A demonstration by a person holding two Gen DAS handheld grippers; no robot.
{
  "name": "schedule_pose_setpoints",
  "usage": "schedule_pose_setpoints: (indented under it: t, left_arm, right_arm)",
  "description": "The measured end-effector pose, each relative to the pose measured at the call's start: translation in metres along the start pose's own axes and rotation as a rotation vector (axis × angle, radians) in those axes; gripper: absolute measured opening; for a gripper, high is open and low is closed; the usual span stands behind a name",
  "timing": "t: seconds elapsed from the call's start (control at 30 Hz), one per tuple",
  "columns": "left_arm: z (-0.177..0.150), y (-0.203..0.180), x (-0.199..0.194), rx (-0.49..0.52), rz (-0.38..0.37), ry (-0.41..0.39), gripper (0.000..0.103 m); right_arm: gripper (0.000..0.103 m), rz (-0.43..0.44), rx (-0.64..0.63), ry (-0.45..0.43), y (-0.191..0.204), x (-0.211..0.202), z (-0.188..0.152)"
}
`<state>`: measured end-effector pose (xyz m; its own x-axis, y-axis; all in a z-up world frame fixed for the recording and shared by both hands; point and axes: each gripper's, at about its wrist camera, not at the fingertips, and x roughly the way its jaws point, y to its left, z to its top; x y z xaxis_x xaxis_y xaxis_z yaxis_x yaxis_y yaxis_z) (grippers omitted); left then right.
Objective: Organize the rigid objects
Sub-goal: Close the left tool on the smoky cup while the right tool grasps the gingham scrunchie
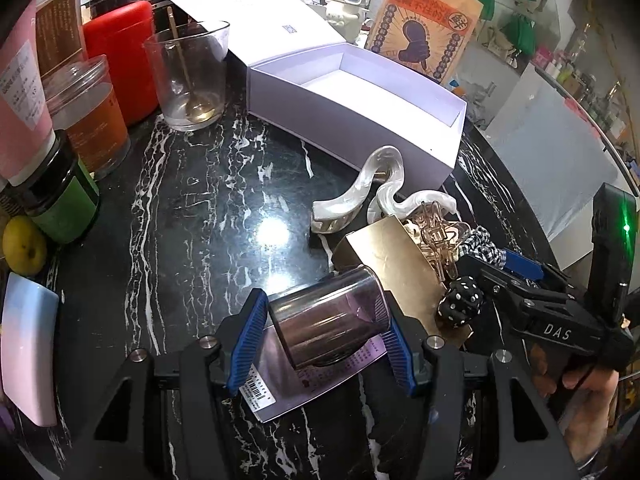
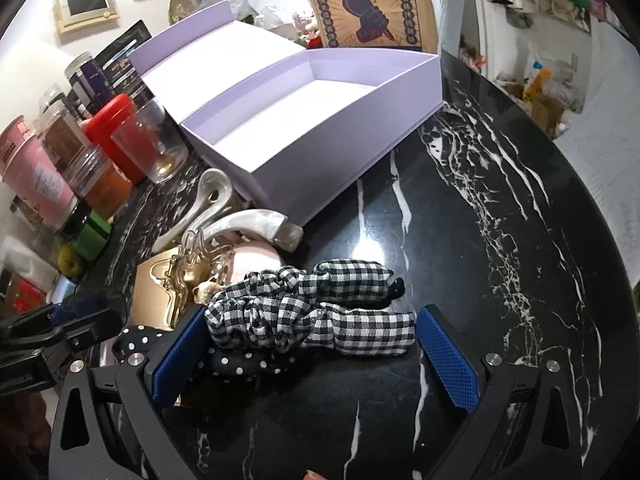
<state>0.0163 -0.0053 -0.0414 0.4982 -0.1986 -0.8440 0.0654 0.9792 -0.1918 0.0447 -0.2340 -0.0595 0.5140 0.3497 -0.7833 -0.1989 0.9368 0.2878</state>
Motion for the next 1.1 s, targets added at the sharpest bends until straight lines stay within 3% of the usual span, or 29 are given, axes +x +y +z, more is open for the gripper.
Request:
schedule_pose_setpoints:
  t: [0.47, 1.1]
  left_arm:
    - [0.004, -0.002, -0.002, 0.017, 0.002, -0.007, 0.056]
    - [0.016, -0.019, -0.018, 0.082, -0.021, -0.068, 0.056]
  right_arm:
    - [0.100, 0.052, 0.039, -0.039, -0.005, -0.007, -0.003]
    - [0.100, 0.011, 0.018, -0.142, 0.000, -0.055, 0.003]
